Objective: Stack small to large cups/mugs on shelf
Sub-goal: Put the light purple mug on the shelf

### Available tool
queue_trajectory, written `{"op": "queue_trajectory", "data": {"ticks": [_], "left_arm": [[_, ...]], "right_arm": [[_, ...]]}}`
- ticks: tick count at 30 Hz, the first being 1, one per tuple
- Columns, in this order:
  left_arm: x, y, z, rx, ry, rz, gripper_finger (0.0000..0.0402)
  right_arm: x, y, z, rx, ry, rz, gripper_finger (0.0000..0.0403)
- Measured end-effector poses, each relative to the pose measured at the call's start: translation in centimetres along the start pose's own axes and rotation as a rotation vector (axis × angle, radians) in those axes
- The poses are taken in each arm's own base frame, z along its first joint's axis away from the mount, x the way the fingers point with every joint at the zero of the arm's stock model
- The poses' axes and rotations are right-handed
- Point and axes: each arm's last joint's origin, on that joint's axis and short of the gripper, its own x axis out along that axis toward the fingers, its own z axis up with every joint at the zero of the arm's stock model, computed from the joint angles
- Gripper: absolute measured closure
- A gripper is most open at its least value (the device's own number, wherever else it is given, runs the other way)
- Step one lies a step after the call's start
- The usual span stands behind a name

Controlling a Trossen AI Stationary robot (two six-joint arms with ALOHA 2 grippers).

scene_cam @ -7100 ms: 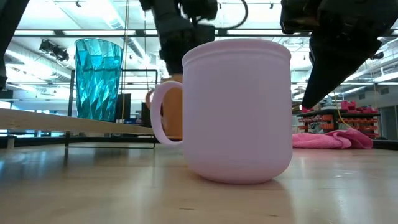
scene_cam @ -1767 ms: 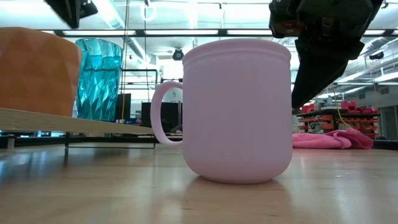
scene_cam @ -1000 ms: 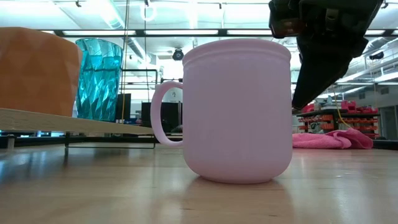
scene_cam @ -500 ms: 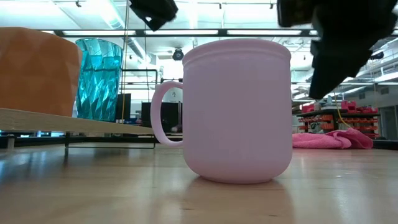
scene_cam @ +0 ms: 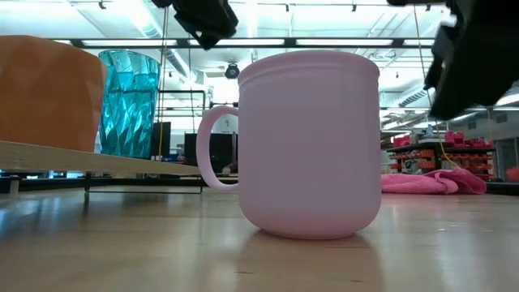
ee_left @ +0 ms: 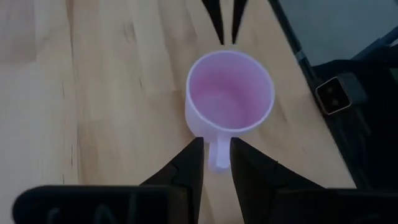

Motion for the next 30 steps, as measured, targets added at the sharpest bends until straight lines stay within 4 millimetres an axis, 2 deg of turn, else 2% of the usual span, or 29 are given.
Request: {"op": "queue_trajectory", "data": {"ticks": [3, 8, 13, 21, 30], "left_arm": [[0.1, 0.0, 0.0, -0.001, 0.003, 0.001, 0.0314], [0.1, 0.0, 0.0, -0.006, 0.003, 0.001, 0.0311], [0.1, 0.1, -0.1, -0.011, 0.014, 0.005, 0.031], [0.0, 0.2, -0.4, -0.02, 0.044, 0.01, 0.0314], [0.1, 0.5, -1.0, -0.052, 0.104, 0.032, 0.0308]], "right_arm": [[1.5, 0.3, -0.6, -0.039, -0.005, 0.009, 0.0344], [2.9, 0.4, -1.2, -0.054, -0.025, 0.009, 0.0344], [4.2, 0.4, -0.7, -0.064, -0.058, 0.033, 0.0344], [4.6, 0.3, 0.7, -0.071, -0.117, 0.064, 0.0344], [5.1, -0.9, 2.0, -0.106, -0.138, 0.013, 0.0344]]}}
